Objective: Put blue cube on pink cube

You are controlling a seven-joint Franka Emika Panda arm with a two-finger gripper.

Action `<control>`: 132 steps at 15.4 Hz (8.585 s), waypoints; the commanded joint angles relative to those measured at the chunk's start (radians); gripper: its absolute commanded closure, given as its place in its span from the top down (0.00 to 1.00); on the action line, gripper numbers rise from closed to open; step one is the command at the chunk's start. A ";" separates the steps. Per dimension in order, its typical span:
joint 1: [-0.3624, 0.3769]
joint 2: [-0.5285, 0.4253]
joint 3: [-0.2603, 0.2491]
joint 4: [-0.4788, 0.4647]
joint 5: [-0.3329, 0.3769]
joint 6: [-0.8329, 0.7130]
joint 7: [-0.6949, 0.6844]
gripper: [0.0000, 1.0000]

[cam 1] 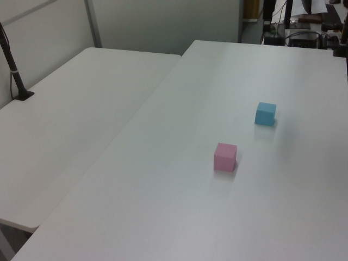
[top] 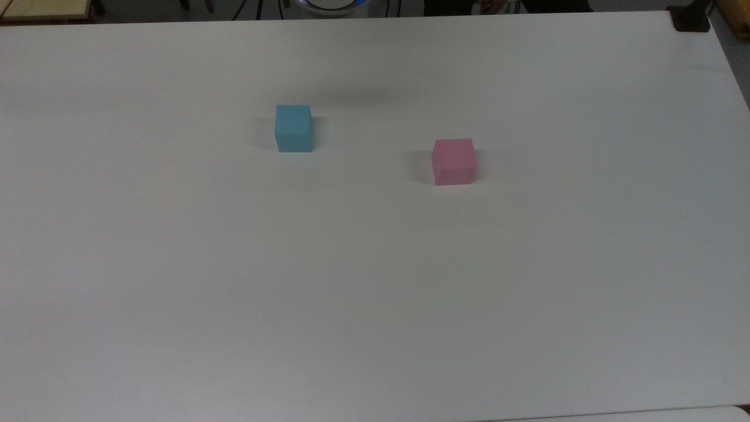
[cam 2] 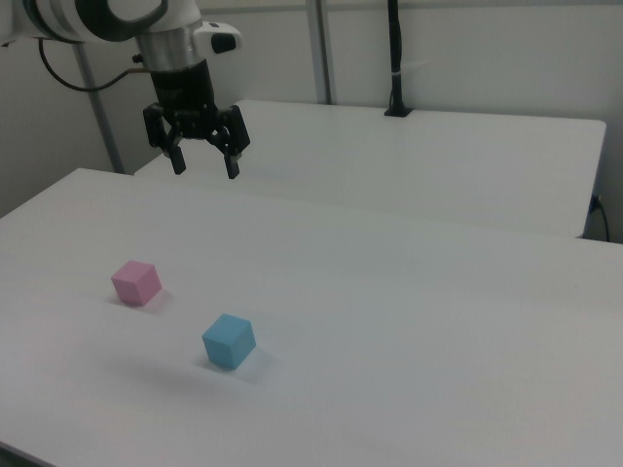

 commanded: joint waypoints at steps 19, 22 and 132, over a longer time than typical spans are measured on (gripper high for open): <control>0.001 -0.004 0.010 -0.017 0.015 -0.010 0.010 1.00; 0.001 -0.004 0.010 -0.016 0.015 -0.010 0.010 1.00; 0.010 -0.015 0.131 -0.140 0.000 0.097 0.123 0.65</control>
